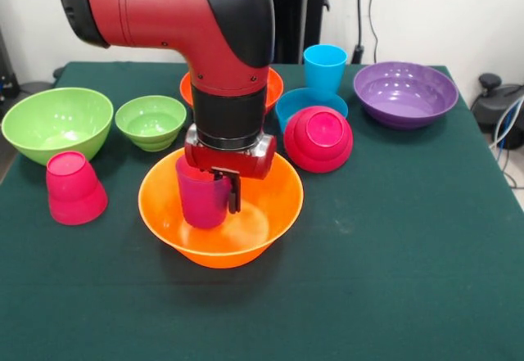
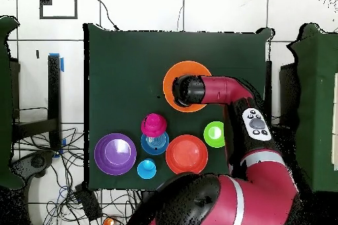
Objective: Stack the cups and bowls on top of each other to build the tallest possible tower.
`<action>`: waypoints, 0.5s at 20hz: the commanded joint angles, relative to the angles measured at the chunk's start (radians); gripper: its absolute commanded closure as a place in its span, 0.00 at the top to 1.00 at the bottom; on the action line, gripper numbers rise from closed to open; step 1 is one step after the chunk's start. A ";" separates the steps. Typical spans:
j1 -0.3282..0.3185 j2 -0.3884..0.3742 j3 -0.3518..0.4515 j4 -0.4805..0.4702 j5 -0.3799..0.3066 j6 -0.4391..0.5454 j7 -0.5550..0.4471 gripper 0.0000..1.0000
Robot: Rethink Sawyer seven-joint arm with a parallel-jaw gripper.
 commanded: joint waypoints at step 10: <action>0.031 -0.006 0.002 -0.056 -0.030 0.095 -0.058 0.00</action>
